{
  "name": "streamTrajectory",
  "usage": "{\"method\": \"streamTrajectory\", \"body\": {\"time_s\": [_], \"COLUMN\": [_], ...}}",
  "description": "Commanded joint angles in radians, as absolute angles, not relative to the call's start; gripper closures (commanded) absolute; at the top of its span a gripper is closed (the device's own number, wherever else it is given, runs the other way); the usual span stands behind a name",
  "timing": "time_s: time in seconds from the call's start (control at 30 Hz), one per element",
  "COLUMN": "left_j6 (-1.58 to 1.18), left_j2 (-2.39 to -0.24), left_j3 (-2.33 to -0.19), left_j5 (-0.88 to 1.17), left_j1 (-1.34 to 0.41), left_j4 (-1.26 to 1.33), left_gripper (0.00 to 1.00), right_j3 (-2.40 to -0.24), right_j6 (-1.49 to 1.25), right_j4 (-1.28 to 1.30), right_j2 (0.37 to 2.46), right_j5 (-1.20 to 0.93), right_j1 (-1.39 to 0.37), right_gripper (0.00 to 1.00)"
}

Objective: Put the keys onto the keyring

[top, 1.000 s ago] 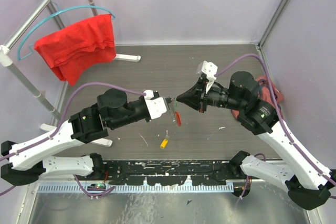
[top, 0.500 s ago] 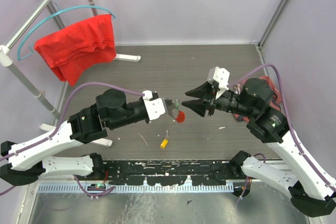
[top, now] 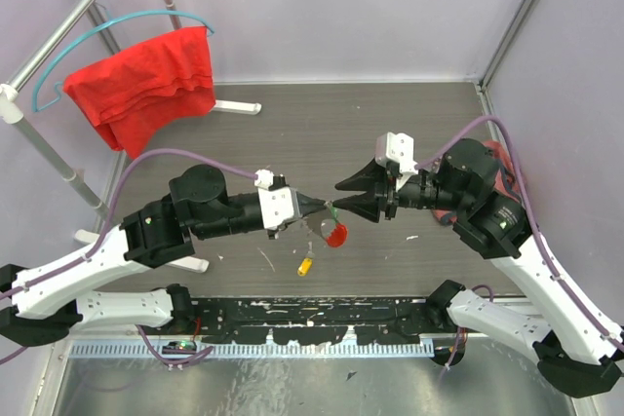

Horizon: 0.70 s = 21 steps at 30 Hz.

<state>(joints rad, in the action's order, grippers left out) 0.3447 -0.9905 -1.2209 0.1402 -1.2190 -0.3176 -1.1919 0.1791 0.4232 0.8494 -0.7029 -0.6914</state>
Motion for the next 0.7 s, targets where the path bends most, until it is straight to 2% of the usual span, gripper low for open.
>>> {"method": "streamTrajectory", "body": {"time_s": [0.0, 0.47, 0.53, 0.67], "left_j6": [0.321, 0.319, 0.319, 0.324], "left_j2": [-0.976, -0.986, -0.987, -0.987], "left_j3": [-1.236, -1.236, -1.236, -1.232], "left_j5": [0.215, 0.218, 0.215, 0.204], "left_j1": [-1.222, -1.222, -1.222, -1.222], "left_j4": [-0.264, -0.264, -0.263, -0.263], "left_gripper": [1.00, 1.00, 1.00, 1.00], "right_j3": [-1.248, -1.256, -1.257, -1.260], "right_j6": [0.201, 0.221, 0.222, 0.227], "right_j4": [0.422, 0.463, 0.465, 0.469], "right_j2": [0.855, 0.893, 0.898, 0.902], "right_j5": [-0.785, -0.895, -0.906, -0.906], "right_j1": [-0.690, -0.691, -0.691, -0.691], "right_gripper": [0.61, 0.68, 0.72, 0.85]}}
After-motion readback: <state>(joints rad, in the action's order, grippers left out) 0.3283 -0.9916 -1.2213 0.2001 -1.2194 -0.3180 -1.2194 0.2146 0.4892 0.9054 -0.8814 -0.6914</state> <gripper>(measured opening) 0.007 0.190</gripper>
